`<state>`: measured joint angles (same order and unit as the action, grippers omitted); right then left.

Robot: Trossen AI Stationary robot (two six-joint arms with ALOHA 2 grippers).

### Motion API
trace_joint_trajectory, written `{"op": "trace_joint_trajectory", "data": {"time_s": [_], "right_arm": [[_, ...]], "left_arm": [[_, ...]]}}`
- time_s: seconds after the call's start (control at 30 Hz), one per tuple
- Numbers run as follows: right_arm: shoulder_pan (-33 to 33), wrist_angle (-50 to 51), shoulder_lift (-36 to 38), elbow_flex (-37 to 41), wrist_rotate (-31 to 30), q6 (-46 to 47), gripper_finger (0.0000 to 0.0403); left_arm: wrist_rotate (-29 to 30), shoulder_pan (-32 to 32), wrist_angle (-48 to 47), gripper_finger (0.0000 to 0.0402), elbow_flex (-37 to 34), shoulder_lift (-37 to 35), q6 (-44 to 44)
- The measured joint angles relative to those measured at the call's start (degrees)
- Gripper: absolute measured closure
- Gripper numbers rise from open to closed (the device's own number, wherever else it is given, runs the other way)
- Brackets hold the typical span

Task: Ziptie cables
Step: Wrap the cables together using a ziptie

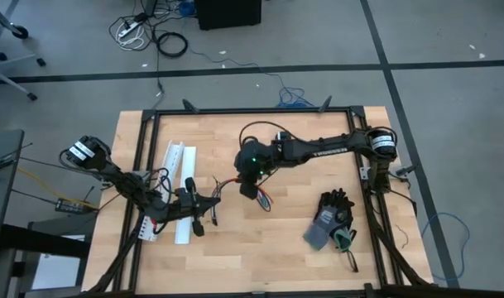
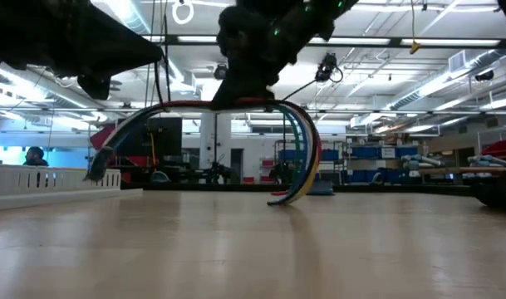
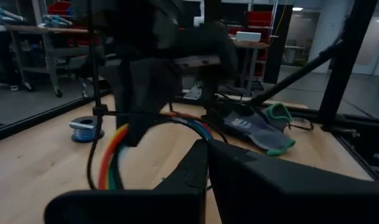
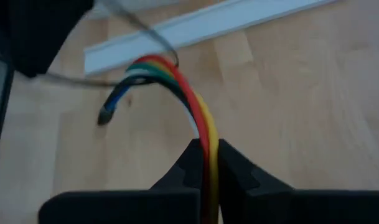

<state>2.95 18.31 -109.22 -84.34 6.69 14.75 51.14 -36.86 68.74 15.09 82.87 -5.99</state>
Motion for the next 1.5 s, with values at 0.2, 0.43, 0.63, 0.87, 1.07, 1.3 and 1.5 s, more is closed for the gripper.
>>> {"op": "trace_joint_trajectory", "data": {"time_s": [0.2,0.43,0.63,0.87,1.07,1.3,1.5], "right_arm": [[1.1,-2.19,-6.12,0.18,4.77,1.02,0.039],[-0.46,-3.94,-8.95,0.18,5.64,2.0,0.039],[-0.79,-3.2,-8.95,0.18,5.74,2.28,0.0389],[-0.91,-3.53,-8.93,0.18,3.75,0.15,0.0301],[-1.08,-4.86,-8.37,0.18,9.65,-1.82,0.0195],[-1.96,-15.86,-7.17,0.16,10.77,-4.54,0.0108],[-2.16,-21.17,-7.09,0.16,10.07,-7.44,0.009]], "left_arm": [[3.62,0.0,-4.15,0.0401,0.0,0.02,-1.59],[4.22,0.73,-8.03,0.0401,0.15,4.98,-8.33],[4.09,0.84,-5.26,0.0401,0.39,11.29,-12.39],[3.37,0.85,-5.69,0.0402,2.0,15.1,-14.92],[3.41,0.85,-5.65,0.0401,2.1,16.38,-16.75],[5.53,0.87,-8.3,0.0401,2.05,16.5,-19.98],[5.99,0.85,-8.21,0.0402,2.05,16.5,-19.96]]}}
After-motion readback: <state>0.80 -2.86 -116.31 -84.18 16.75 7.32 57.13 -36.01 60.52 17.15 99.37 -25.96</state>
